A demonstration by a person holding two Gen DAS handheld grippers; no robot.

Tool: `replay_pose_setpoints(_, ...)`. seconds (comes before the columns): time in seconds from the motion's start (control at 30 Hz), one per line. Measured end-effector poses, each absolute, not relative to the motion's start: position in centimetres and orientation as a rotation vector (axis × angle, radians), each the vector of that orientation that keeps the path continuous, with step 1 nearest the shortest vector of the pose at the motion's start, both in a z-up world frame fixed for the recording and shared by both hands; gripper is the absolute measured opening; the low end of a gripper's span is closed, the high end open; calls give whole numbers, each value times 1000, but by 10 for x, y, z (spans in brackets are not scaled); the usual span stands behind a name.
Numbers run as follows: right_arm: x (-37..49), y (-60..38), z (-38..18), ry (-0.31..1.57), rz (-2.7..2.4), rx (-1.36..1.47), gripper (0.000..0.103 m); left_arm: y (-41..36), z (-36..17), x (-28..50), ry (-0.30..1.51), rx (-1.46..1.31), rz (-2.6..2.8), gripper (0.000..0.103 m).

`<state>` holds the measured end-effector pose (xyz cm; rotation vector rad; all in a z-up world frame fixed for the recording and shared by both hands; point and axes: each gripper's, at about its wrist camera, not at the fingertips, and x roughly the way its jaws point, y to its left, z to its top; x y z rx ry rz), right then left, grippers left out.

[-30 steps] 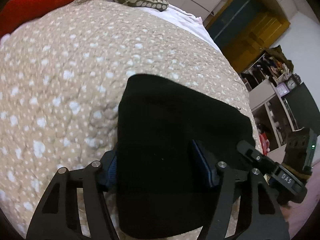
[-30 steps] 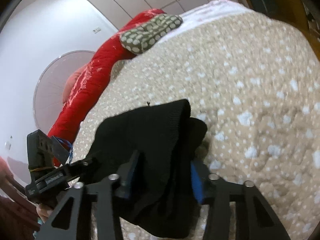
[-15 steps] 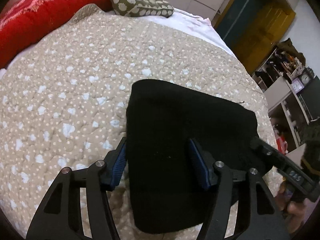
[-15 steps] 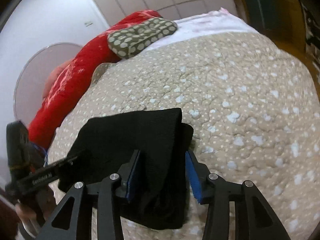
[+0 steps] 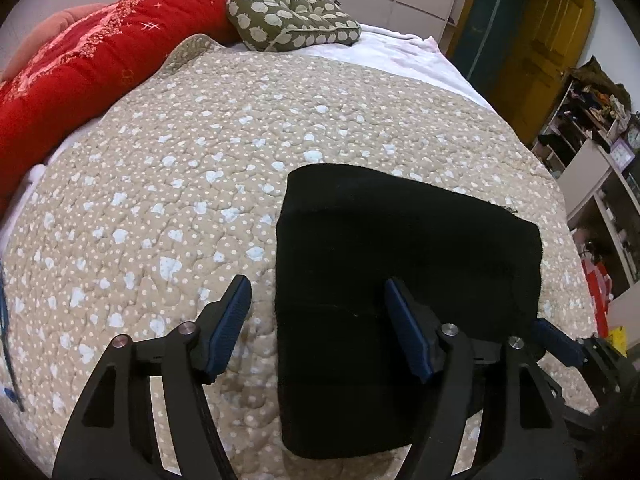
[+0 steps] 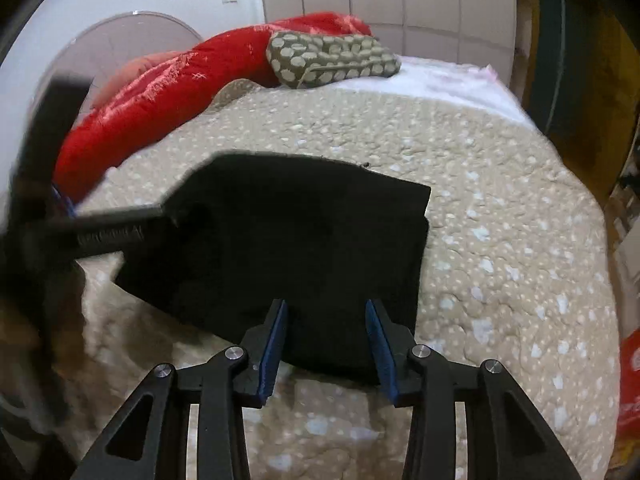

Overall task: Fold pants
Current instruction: 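Release the folded pants and pull both grippers back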

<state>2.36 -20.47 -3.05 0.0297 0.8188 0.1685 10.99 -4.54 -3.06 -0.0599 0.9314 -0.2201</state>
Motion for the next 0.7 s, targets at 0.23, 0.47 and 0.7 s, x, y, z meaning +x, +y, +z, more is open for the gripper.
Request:
replay_pose_setpoints(0.23,35,-220,5,769,211,96,39,-48,-21,104,897,-2,-185,70)
replay_pose_setpoints(0.47,91,-222,-12,849,133,70,39,-48,-27,109,908,-4,-180,70)
replay_pose_setpoints(0.7,110,-225,-23,881,125,87,39,-56,-27,110,899,21,-175,70)
